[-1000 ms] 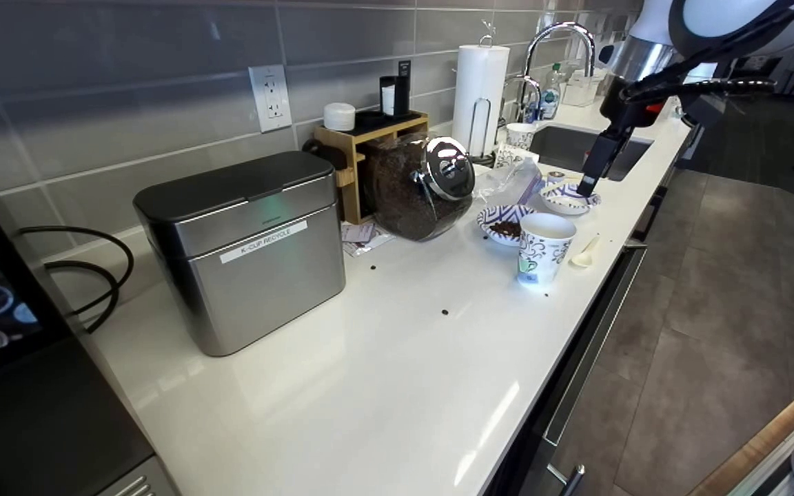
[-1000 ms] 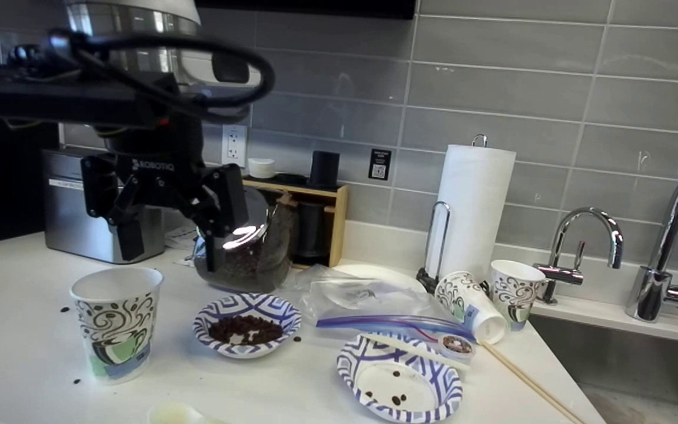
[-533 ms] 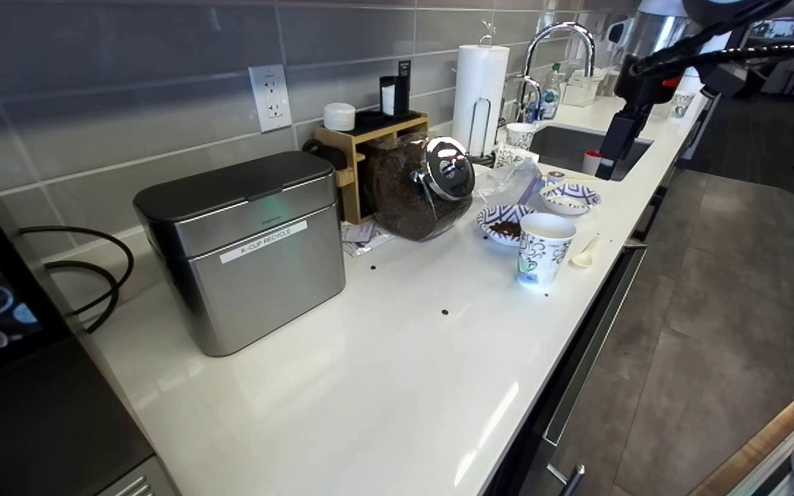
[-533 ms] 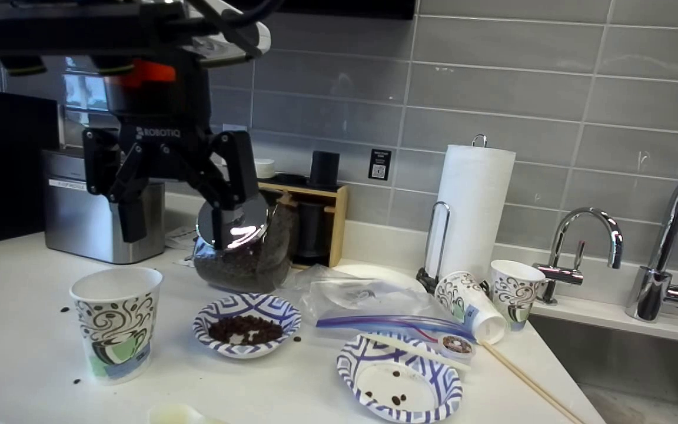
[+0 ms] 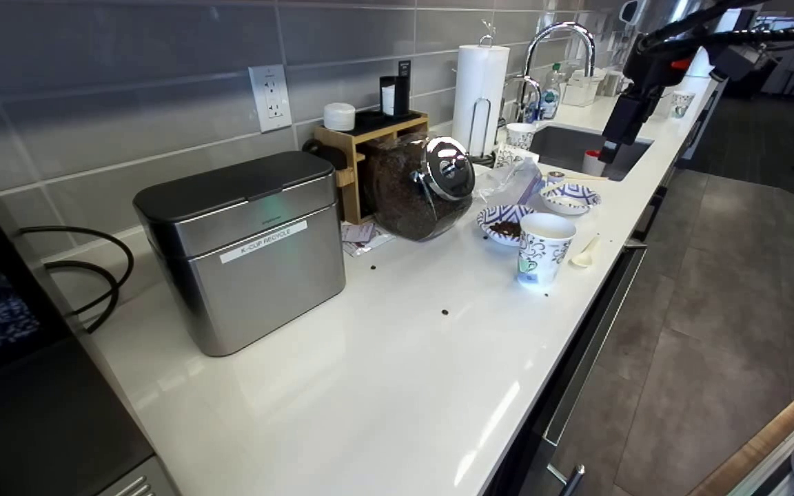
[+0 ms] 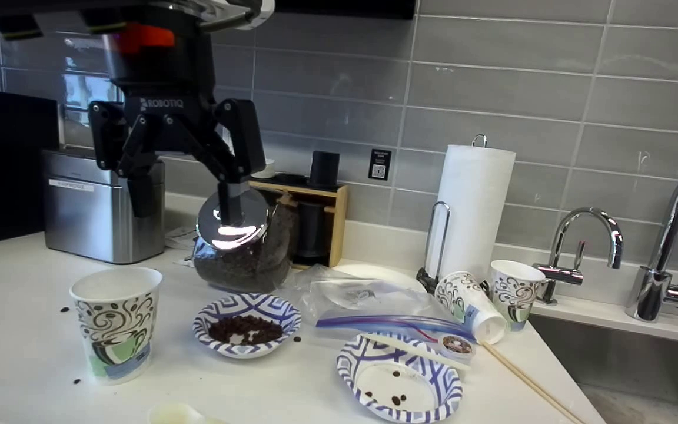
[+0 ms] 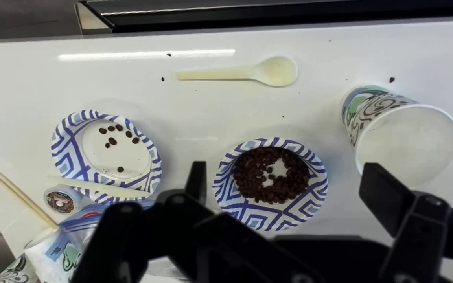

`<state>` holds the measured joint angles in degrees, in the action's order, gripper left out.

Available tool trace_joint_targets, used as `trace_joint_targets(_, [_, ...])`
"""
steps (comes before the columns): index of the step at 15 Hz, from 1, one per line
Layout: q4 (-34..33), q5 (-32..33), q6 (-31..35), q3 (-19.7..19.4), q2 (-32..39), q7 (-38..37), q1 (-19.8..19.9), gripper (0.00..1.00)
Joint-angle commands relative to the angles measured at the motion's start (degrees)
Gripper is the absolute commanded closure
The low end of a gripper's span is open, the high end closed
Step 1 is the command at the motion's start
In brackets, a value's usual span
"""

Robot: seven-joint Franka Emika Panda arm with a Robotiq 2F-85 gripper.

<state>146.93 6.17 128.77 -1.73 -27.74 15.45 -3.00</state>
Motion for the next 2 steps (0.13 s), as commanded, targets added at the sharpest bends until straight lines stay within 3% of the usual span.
trace_joint_targets(1, [-0.1, 0.0, -0.2, 0.0, -0.2, -0.2, -0.1, 0.00])
trace_joint_targets(2, [-0.1, 0.0, -0.2, 0.0, -0.4, -0.3, 0.0, 0.00])
